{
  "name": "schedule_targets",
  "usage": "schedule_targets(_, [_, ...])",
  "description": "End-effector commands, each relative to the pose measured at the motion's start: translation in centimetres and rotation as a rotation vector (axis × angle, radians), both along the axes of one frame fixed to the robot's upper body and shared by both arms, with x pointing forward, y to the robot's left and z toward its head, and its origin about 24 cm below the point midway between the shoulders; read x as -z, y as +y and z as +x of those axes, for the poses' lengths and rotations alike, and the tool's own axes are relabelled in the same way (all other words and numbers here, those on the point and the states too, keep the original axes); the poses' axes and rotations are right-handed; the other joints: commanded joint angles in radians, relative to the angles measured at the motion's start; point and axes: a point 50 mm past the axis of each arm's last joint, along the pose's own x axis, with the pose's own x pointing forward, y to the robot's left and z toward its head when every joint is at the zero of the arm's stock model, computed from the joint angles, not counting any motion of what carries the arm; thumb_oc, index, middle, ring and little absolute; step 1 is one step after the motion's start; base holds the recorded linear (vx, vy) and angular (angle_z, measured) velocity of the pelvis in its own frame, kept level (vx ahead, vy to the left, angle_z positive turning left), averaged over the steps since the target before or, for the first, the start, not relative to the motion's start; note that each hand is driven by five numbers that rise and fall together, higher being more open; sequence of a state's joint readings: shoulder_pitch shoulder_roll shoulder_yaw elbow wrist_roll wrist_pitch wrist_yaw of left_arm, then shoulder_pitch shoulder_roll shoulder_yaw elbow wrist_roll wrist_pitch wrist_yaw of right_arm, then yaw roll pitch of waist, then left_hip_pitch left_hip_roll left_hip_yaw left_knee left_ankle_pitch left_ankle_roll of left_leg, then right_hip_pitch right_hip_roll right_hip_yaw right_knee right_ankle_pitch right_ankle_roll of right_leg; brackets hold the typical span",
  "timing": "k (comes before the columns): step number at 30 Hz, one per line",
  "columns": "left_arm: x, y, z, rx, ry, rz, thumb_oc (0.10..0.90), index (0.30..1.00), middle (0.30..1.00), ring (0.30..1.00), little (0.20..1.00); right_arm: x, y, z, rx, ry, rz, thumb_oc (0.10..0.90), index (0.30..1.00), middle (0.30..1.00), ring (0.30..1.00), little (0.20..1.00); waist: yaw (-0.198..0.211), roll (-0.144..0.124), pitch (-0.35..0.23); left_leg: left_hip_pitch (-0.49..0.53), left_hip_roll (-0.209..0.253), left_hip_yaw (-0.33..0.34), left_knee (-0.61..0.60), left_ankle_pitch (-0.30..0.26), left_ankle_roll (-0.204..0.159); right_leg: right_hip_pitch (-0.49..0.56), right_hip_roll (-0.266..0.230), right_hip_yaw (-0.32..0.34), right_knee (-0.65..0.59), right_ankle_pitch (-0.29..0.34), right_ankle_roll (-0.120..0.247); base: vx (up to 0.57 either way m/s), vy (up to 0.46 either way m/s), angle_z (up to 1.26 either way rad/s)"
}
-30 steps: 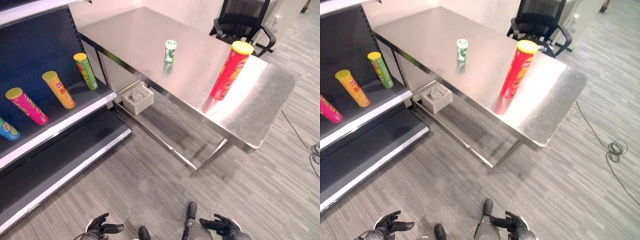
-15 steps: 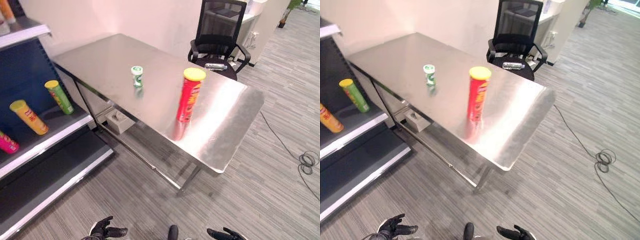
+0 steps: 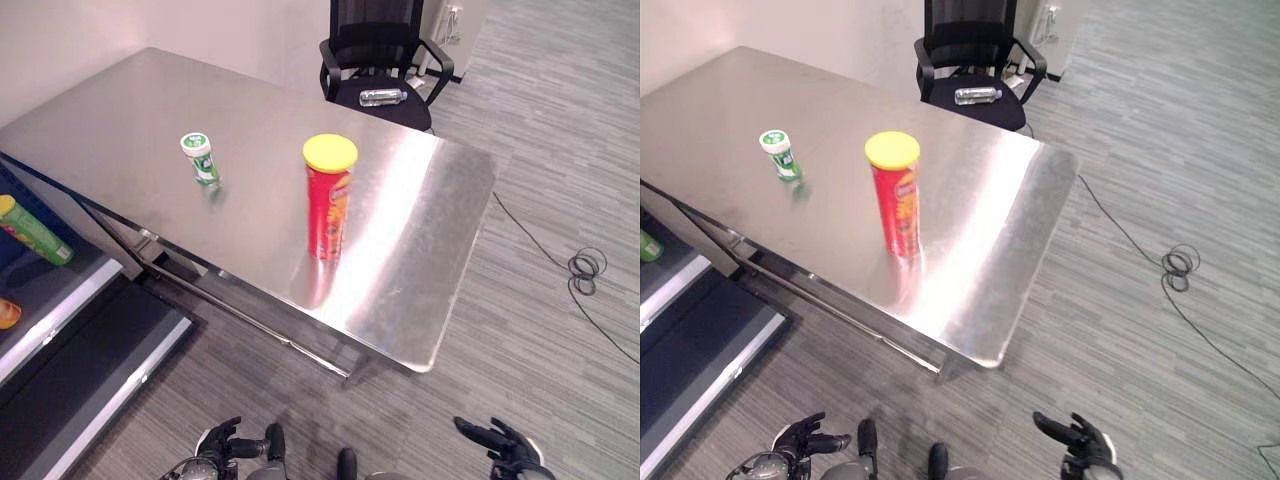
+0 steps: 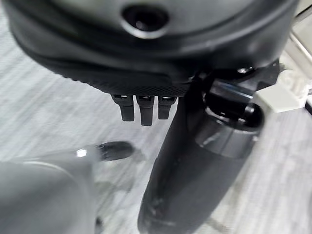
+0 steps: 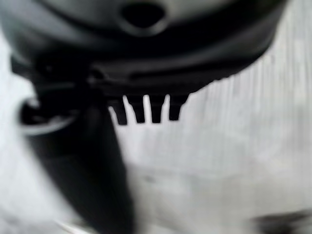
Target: Put the goods on the table back onto the shelves and tidy them up.
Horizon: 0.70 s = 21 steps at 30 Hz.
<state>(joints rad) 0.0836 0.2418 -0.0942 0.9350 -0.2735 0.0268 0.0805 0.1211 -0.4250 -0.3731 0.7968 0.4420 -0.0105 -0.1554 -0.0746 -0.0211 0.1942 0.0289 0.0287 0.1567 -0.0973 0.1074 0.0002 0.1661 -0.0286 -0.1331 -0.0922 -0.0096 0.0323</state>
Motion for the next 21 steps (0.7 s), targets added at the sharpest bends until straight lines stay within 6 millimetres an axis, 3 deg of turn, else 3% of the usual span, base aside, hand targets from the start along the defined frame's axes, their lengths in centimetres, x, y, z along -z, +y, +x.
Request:
schedule_targets(1, [-0.8, 1.8, 0.8, 0.009, -0.035, 0.08, 0.8, 0.9, 0.9, 0.9, 0.9, -8.6, -6.4, 2.7, 0.081, -0.145, -0.385, 0.8, 0.9, 0.9, 0.9, 0.9, 0.017, -0.007, -0.024, 0.022, 0.039, 0.017, 0.01, -0.058, -0.06, -0.042, -0.1, -0.046, 0.058, -0.003, 0.13, 0.05, 0.163, -0.16])
schedule_targets(2, [-0.6, 1.8, 0.5, 0.001, -0.02, 0.088, 0.8, 0.9, 0.9, 0.9, 0.9, -14.2, -7.5, 4.4, 0.088, -0.318, -0.567, 0.8, 0.9, 0.9, 0.9, 0.9, 0.011, -0.01, -0.029, 0.027, 0.034, 0.03, 0.01, -0.07, -0.053, -0.048, -0.107, -0.038, 0.056, 0.003, 0.14, 0.02, 0.127, -0.08])
schedule_targets(3, [-0.6, 1.7, 0.6, 0.003, -0.021, 0.088, 0.8, 0.9, 0.9, 0.9, 0.9, -14.2, -7.5, 4.4, 0.091, -0.317, -0.569, 0.8, 0.9, 0.9, 0.9, 0.9, 0.015, -0.009, -0.029, 0.025, 0.034, 0.032, 0.01, -0.067, -0.053, -0.052, -0.106, -0.036, 0.056, 0.006, 0.14, 0.01, 0.109, -0.11])
schedule_targets(5, [-0.2, 1.7, 0.1, 0.007, 0.009, 0.095, 0.8, 0.9, 0.9, 0.9, 0.9, -18.8, -8.2, 5.7, 0.089, -0.446, -0.691, 0.8, 0.9, 0.9, 0.9, 0.9, 0.018, -0.014, -0.035, 0.031, 0.03, 0.043, 0.01, -0.076, -0.049, -0.055, -0.114, -0.031, 0.056, 0.014, 0.148, 0.01, 0.067, -0.25])
schedule_targets(6, [-0.1, 1.9, -0.1, 0.025, 0.034, 0.106, 0.8, 0.9, 0.9, 0.9, 0.9, -23.8, -7.9, 7.2, 0.037, -0.587, -0.815, 0.8, 0.9, 0.9, 0.9, 0.9, 0.024, -0.022, -0.04, 0.035, 0.029, 0.05, 0.01, -0.078, -0.047, -0.055, -0.119, -0.028, 0.055, 0.02, 0.152, 0.01, 0.046, -0.35])
schedule_targets(7, [-0.1, 1.9, -0.1, 0.024, 0.033, 0.106, 0.8, 0.9, 0.9, 0.9, 0.9, -23.8, -7.9, 7.3, 0.036, -0.588, -0.816, 0.8, 0.9, 0.9, 0.9, 0.9, 0.023, -0.022, -0.04, 0.035, 0.028, 0.05, 0.01, -0.079, -0.047, -0.056, -0.119, -0.027, 0.055, 0.021, 0.152, 0.01, 0.037, -0.27])
schedule_targets(8, [-0.1, 1.9, -0.3, 0.026, 0.035, 0.106, 0.8, 0.9, 0.9, 0.9, 0.9, -26.8, -6.8, 8.1, -0.046, -0.691, -0.875, 0.8, 0.9, 0.9, 0.9, 0.9, 0.026, -0.025, -0.04, 0.039, 0.028, 0.052, 0.01, -0.08, -0.047, -0.054, -0.122, -0.028, 0.054, 0.024, 0.153, 0.0, 0.018, -0.07])
schedule_targets(10, [0.0, 1.9, -0.4, 0.04, 0.036, 0.101, 0.8, 0.9, 0.9, 0.9, 0.9, -29.4, -5.3, 9.1, -0.152, -0.799, -0.912, 0.8, 0.9, 0.9, 0.9, 0.9, 0.032, -0.028, -0.048, 0.04, 0.028, 0.058, 0.01, -0.081, -0.048, -0.052, -0.125, -0.032, 0.048, 0.027, 0.155, 0.0, 0.0, 0.0])
schedule_targets(12, [-0.1, 2.1, -0.6, 0.063, 0.034, 0.094, 0.8, 0.9, 0.9, 0.9, 0.9, -32.7, -3.1, 10.8, -0.375, -0.876, -0.948, 0.8, 0.9, 0.9, 0.9, 0.9, 0.044, -0.037, -0.055, 0.048, 0.029, 0.06, 0.01, -0.086, -0.051, -0.041, -0.128, -0.039, 0.042, 0.026, 0.157, 0.02, 0.001, -0.06])
schedule_targets(15, [0.2, 1.7, -1.1, 0.095, 0.053, 0.066, 0.8, 0.9, 0.9, 0.9, 0.9, -35.1, -0.4, 12.3, -0.556, -1.017, -0.898, 0.8, 0.9, 0.9, 0.9, 0.9, 0.052, -0.04, -0.071, 0.051, 0.031, 0.06, 0.01, -0.083, -0.054, -0.033, -0.128, -0.049, 0.029, 0.032, 0.156, 0.01, -0.002, -0.01])
schedule_targets(19, [0.6, 1.3, -1.8, 0.106, 0.08, 0.051, 0.8, 0.9, 0.9, 0.9, 0.9, -36.5, 2.6, 13.3, -0.686, -1.165, -0.825, 0.8, 0.9, 0.9, 0.9, 0.9, 0.058, -0.04, -0.084, 0.056, 0.033, 0.059, 0.01, -0.083, -0.06, -0.019, -0.128, -0.067, 0.017, 0.033, 0.154, 0.01, -0.018, 0.05])
schedule_targets(21, [0.6, 1.3, -2.0, 0.111, 0.085, 0.046, 0.8, 0.9, 0.9, 0.9, 0.9, -37.2, 5.5, 13.8, -0.854, -1.286, -0.707, 0.8, 0.9, 0.9, 0.9, 0.9, 0.067, -0.039, -0.089, 0.052, 0.037, 0.055, 0.01, -0.078, -0.064, -0.018, -0.125, -0.074, 0.011, 0.034, 0.149, -0.01, -0.052, 0.06])
